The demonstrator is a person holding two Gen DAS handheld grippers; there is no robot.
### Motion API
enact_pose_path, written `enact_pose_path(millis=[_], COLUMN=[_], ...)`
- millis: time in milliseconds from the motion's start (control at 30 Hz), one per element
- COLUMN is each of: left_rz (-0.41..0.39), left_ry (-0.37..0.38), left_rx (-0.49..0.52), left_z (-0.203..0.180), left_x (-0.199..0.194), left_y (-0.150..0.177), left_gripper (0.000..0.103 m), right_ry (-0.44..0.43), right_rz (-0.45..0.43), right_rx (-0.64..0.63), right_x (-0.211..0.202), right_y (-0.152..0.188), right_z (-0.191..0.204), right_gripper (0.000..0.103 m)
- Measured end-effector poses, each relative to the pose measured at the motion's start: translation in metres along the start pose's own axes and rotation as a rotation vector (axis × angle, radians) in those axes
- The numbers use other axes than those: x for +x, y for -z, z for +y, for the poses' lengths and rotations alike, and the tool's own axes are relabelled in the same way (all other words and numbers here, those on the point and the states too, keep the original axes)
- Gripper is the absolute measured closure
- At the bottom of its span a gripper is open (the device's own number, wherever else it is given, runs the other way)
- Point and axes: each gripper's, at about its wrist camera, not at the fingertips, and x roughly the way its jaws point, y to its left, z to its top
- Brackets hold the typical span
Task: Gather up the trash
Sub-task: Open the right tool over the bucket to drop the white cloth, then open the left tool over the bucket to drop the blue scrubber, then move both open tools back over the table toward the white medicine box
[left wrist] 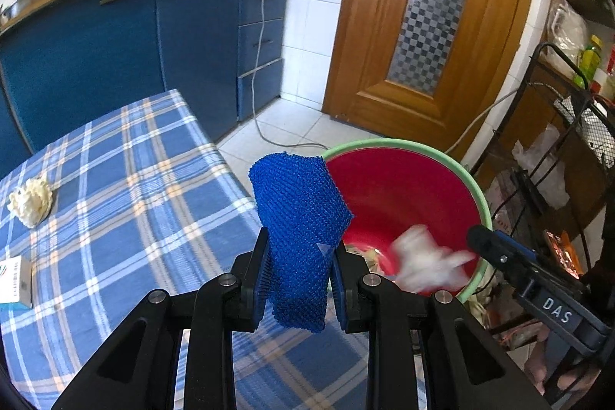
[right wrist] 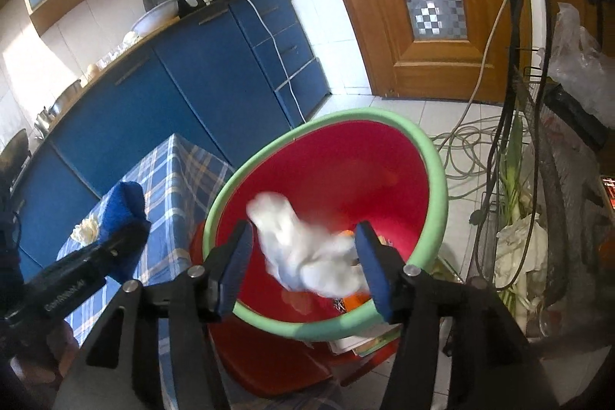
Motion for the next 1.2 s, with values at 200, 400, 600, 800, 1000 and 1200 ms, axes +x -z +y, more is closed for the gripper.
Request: enact_pose_path(millis=[200, 400, 600, 800, 1000, 1200], left_rz=[0.004, 0.010, 0.006, -0.016, -0.018, -0.020], left_ry=[0.003, 0.008, 0.007, -0.010, -0.014, -0.017], left_rx=[0.027, 0.059, 0.086, 0.089, 0.082, 0.061], left_z=[-0.009, -0.020, -0.029, -0.033, -0.030, -0.024], left_x=[0.007, 0.017, 0.023, 0.020, 0.016, 0.011], left_y=[-0.004, -0.010, -0.016, -0.020, -0.018, -0.015], left_gripper=[0.075, 0.073, 0.063, 0.043, 0.043, 0.043], right_ry=[0.007, 0.015, 0.022, 0.027, 0.027, 0.024], right_rz=[-0.028, -0.056, -0.083, -0.083, -0.085, -0.083], right_rx=[0.008, 0.016, 0.026, 0.029, 0.033, 0.030], right_x=[-0.009, -0.019, -0.027, -0.029, -0.031, -0.031], right_y=[-0.003, -0.005, -0.008, -0.007, -0.007, -0.008], right_z=[-0.004, -0.007, -0.011, -0.013, -0.014, -0.013], right_gripper=[0.042, 0.040, 0.040, 0.039, 0.039, 0.039])
